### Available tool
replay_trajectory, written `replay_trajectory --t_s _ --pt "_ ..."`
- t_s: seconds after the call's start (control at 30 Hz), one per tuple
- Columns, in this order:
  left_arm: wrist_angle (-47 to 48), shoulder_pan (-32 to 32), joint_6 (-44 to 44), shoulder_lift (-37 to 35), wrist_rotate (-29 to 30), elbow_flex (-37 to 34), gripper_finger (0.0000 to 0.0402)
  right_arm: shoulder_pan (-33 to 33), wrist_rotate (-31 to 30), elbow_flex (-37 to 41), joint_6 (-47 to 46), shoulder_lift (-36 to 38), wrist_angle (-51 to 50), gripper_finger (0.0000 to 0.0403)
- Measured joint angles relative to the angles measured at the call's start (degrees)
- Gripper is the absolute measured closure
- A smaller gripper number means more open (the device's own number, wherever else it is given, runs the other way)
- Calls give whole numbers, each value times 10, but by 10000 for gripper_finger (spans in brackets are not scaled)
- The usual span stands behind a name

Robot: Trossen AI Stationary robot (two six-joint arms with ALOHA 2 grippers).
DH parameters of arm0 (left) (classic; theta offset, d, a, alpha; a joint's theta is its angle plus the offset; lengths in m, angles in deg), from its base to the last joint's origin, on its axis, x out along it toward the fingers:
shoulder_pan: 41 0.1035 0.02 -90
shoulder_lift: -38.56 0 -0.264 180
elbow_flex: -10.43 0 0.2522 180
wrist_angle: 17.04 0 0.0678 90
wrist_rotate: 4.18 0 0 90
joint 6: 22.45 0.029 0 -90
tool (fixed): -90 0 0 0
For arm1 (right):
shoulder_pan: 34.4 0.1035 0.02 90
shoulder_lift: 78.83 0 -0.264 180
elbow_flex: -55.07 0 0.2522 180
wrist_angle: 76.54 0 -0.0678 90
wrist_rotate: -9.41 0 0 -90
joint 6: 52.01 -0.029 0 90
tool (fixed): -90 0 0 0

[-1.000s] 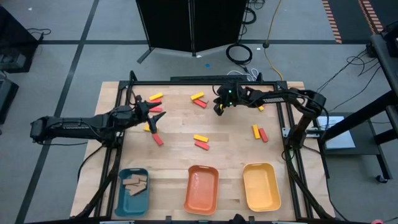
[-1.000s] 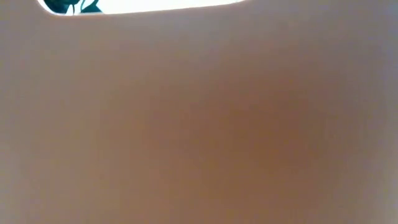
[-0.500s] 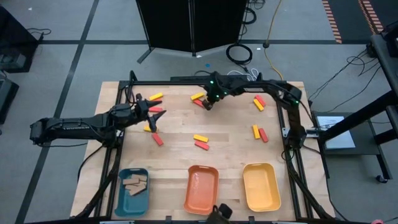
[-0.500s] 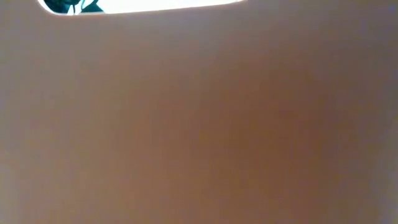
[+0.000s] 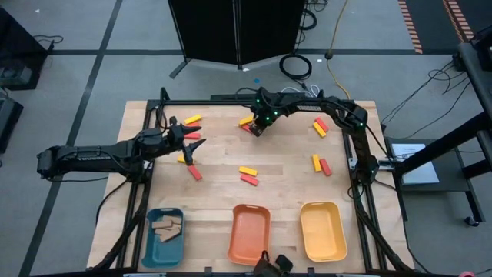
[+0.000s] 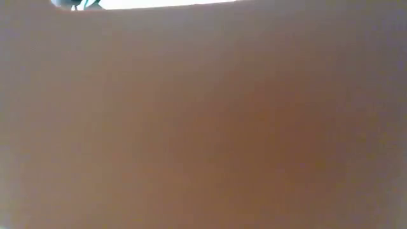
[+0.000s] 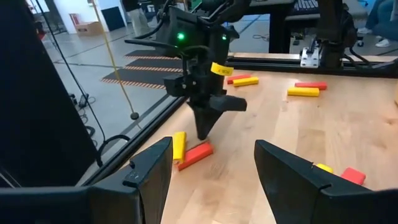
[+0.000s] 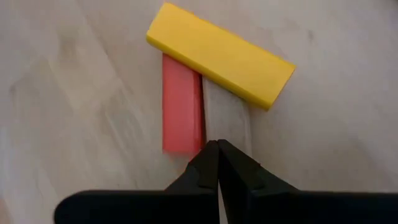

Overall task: Sort blocks
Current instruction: Adjust the top middle brown block

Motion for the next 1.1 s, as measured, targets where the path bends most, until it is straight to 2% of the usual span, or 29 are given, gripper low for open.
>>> replay_trajectory --t_s 0.17,0.33,0.4,0.47,0.57,0.7,0.93,1.0,1.1 --pt "-33 0 -28 46 -41 0 178 7 -31 1 -8 16 -78 403" --pt "-41 1 -35 116 -43 0 178 26 -107 3 -38 39 -218 403" --pt "-46 1 -36 138 -44 0 178 33 -110 4 -44 41 -253 403" --pt "-54 1 -38 153 -44 0 178 42 -89 4 -40 41 -265 403" --pt "-59 1 -46 165 -61 0 178 63 -1 5 -10 40 -255 403" --pt "-58 1 -47 166 -87 0 178 94 92 5 19 38 -169 403" --pt "-58 0 -51 166 -90 0 178 107 94 4 -11 39 30 403" --pt "-58 1 -58 166 -90 0 178 106 92 -7 -8 39 11 403" --pt "-51 0 -61 166 -90 0 178 108 80 -27 22 46 -74 403"
